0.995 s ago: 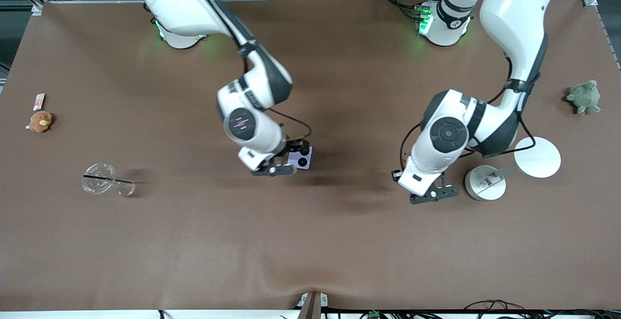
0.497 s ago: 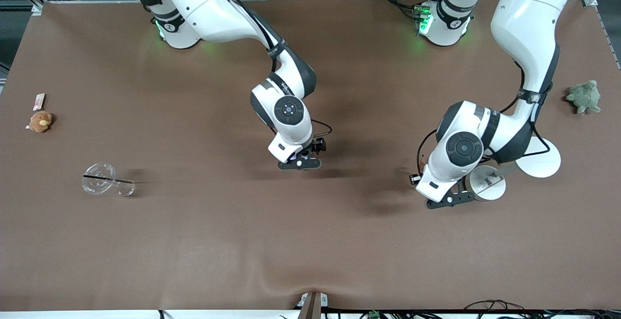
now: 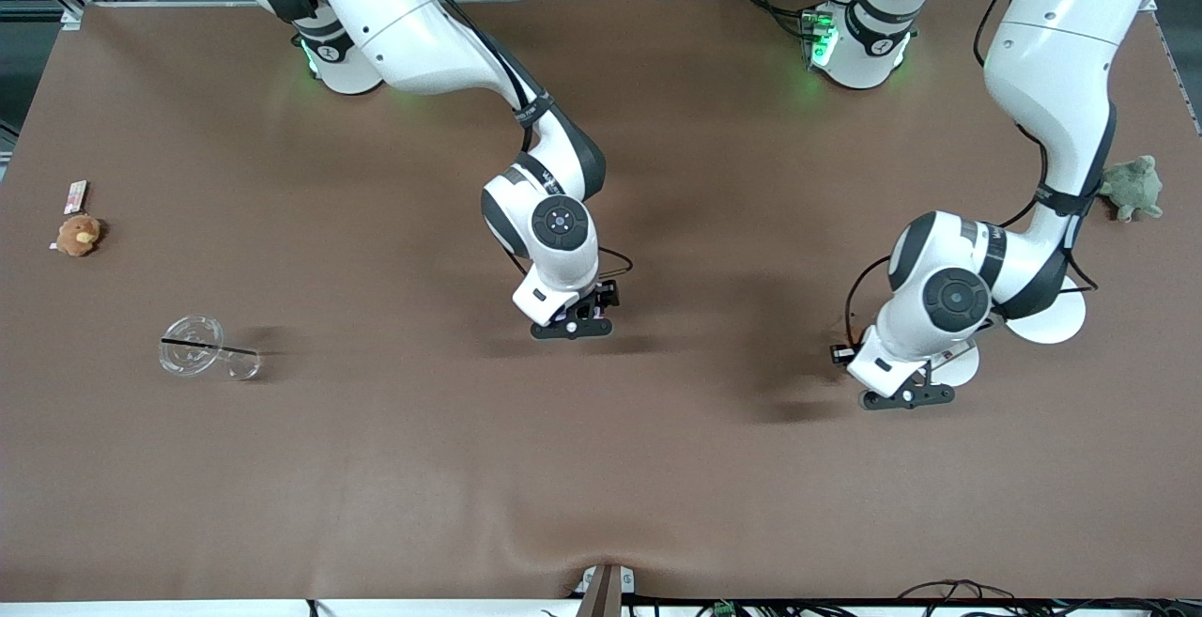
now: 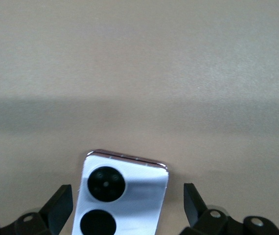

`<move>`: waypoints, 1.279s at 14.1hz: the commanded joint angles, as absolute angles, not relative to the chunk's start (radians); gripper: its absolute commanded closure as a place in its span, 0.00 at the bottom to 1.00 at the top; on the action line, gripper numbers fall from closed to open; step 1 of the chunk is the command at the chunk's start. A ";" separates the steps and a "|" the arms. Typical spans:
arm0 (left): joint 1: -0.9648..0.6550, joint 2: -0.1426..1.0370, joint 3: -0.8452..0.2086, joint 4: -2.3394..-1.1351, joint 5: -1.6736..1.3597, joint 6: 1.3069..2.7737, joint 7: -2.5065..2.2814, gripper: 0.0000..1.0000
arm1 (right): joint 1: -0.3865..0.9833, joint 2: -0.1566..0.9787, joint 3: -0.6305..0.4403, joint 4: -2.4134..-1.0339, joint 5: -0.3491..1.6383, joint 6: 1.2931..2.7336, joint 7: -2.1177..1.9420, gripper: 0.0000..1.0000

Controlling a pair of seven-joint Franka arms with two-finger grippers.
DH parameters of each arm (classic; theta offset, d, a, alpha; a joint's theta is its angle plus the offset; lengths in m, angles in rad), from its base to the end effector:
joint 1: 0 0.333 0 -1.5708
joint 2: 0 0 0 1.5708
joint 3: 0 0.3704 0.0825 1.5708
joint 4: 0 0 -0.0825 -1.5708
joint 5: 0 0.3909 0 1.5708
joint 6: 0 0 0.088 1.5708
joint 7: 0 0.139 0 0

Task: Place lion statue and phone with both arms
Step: 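Grasp the phone with the right gripper while the left gripper carries the lion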

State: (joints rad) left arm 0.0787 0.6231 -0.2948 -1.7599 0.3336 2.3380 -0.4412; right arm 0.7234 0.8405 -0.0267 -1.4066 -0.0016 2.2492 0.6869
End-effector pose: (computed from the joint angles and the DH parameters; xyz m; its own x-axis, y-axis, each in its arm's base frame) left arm 0.6874 -0.1177 0.2311 0.9989 0.0423 0.0177 0.0434 -0.9969 -0.0653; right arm 0.5923 0.5010 0.1997 0.9997 0.0198 0.0151 0.0196 -0.9997 0.0149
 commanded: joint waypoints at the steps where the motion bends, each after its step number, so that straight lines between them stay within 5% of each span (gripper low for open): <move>1: 0.086 0.592 -0.305 -1.802 0.359 2.365 -0.398 1.00 | 0.704 0.851 -0.015 -1.405 0.011 2.292 0.777 0.00; 14: 0.172 0.578 -0.308 -1.865 0.382 2.447 -0.190 1.00 | 0.727 0.862 -0.017 -1.447 0.044 2.310 0.784 0.00; 15: 0.172 0.578 -0.308 -1.865 0.382 2.447 -0.190 0.86 | 0.726 0.862 -0.017 -1.448 0.049 2.319 0.784 0.00; 16: 0.172 0.578 -0.310 -1.864 0.382 2.447 -0.189 0.25 | 0.726 0.862 -0.017 -1.448 0.049 2.345 0.784 0.00; 17: 0.172 0.578 -0.310 -1.862 0.380 2.447 -0.190 0.00 | 0.726 0.864 -0.017 -1.448 0.049 2.356 0.784 0.14; 18: 0.173 0.577 -0.311 -1.862 0.380 2.447 -0.190 0.00 | 0.726 0.864 -0.017 -1.448 0.049 2.358 0.784 0.39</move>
State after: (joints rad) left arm 0.1555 0.6060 -0.2989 -1.8282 0.3586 2.4304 -0.1951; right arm 0.7261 0.8690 -0.0192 -1.4373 0.0360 2.3381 0.7739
